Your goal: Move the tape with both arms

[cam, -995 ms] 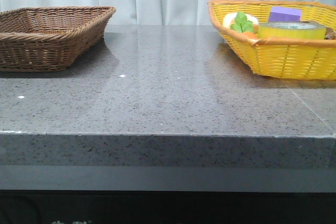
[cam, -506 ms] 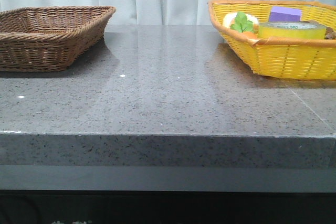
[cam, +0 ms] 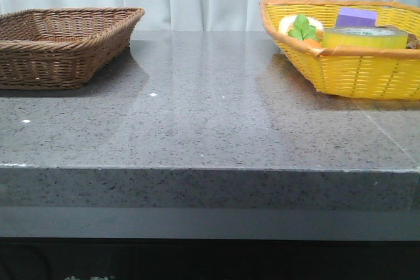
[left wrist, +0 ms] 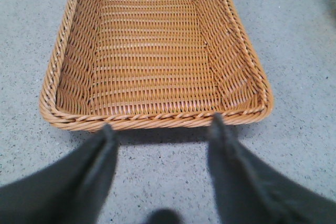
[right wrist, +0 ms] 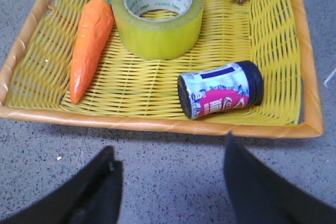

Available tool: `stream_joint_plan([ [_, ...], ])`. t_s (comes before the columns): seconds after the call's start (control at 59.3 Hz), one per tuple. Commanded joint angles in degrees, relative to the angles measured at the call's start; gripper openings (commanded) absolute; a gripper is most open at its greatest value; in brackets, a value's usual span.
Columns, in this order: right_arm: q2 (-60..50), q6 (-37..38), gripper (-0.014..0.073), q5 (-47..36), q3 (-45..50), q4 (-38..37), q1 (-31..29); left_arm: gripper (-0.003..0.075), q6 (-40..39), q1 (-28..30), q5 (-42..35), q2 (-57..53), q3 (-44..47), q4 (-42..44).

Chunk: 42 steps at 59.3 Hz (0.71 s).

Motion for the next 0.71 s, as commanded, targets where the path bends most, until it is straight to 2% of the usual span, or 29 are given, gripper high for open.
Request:
stream_joint_plan([
  [0.0,0.8,-0.4,0.0521,-3.5,-2.2,-0.5,-0.1,0.0514,-0.5,-0.3,-6.1,0.2,-1.9,-0.2],
  [0.135,3.6,-0.3,0.0521,-1.6,-5.2,-0.4,-0.8,0.0512,-0.4,-0.7,-7.9,0.2,-1.9,-0.2],
  [0.253,8.0,0.1,0.0521,1.7,-10.9,-0.4,-4.0,0.0512,0.0,-4.4,-8.5,0.2,-2.0,-0.2],
  [0.422,16.5,0.3,0.0521,6.5,-20.8,2.3,-8.9,0.0512,0.0,-15.4,-10.4,0.2,-2.0,-0.2],
  [0.523,22.0,0.3,0.0521,10.0,-27.3,3.6,-9.3,0.0512,0.0,-22.7,-10.5,0.2,-2.0,-0.1],
  [0.692,31.3,-0.6,0.0521,17.2,-37.9,6.3,-9.3,0.0512,0.0,-31.7,-10.5,0.2,-2.0,-0.1],
])
